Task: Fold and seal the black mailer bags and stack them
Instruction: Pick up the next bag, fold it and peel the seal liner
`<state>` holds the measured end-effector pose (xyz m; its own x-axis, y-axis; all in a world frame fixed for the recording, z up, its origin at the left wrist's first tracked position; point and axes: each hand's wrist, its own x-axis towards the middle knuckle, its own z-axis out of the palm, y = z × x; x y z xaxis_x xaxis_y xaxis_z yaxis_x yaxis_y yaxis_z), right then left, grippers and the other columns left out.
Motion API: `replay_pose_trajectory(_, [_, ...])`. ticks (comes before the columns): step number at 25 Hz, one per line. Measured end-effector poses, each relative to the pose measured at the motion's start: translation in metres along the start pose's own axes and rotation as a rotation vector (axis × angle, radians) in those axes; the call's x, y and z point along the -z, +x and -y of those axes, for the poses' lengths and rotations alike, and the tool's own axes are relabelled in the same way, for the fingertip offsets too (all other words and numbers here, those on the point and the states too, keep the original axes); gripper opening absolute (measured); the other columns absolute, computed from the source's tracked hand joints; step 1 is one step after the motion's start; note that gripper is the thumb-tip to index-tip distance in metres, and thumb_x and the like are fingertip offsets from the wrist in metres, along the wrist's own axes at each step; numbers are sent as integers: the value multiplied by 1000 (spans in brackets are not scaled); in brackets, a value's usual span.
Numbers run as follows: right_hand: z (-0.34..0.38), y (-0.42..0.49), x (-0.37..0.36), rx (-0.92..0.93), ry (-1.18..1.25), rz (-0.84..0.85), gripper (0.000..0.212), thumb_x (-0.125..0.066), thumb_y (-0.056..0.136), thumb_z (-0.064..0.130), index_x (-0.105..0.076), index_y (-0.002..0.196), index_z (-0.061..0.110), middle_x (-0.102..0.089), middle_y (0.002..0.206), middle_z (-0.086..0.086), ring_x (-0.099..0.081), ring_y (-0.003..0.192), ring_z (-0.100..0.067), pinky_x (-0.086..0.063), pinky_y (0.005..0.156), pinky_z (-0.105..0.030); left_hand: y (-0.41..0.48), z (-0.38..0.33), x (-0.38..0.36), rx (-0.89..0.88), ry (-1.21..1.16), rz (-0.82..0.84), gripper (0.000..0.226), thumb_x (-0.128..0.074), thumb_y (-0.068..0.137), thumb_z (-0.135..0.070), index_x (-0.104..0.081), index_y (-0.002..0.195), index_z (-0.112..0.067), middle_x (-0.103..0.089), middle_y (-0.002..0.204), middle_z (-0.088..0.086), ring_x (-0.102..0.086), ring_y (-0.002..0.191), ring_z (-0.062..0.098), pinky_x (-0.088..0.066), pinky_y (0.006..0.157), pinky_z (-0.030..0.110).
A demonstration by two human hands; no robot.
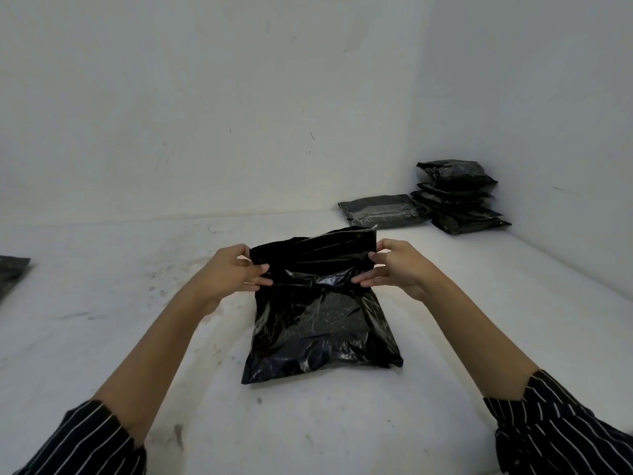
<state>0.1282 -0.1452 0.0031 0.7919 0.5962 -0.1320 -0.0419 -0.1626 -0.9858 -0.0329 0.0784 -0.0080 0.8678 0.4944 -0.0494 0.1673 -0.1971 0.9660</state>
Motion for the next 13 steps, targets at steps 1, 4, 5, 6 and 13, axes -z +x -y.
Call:
replay_pose_trajectory(1, [-2,-6,1,30,19,2,12,-40,98,0,-49,91,5,-63,104,-24,-71,76,-31,-60,64,-31,-7,1,0,-43,-1,-17,21,-62,87,-4,-55,104,6,-66,107,23,-70,90,26,-55,84,34])
replay_pose_trajectory(4, [-12,-24,3,140,23,26,17,-47,93,-7,-56,103,3,-64,100,-21,-68,85,-31,-58,80,-35,-27,6,0,-163,24,-35,7,-65,84,-3,-61,90,-3,-67,101,20,-68,95,25,-51,91,32])
replay_pose_trajectory(5, [-16,-30,4,171,13,42,19,-50,90,-9,-60,102,2,-64,98,-20,-67,88,-30,-56,86,-36,-33,9,0,-194,30,-28,7,-65,84,-3,-64,91,-4,-68,97,16,-67,94,21,-50,89,25])
replay_pose_trajectory(6, [-20,-36,5,197,-4,54,19,-53,88,-11,-63,98,2,-63,97,-20,-66,90,-29,-54,91,-37,-38,12,-1,-217,25,-22,9,-64,84,-1,-67,92,-5,-69,93,11,-66,91,17,-49,84,18])
replay_pose_trajectory(13, [-38,-53,8,318,-68,45,25,-53,84,-16,-66,76,5,-68,103,-13,-66,93,-15,-53,88,-22,-61,28,0,-266,55,-2,36,-66,77,8,-77,70,-25,-72,92,-7,-67,91,3,-48,85,10])
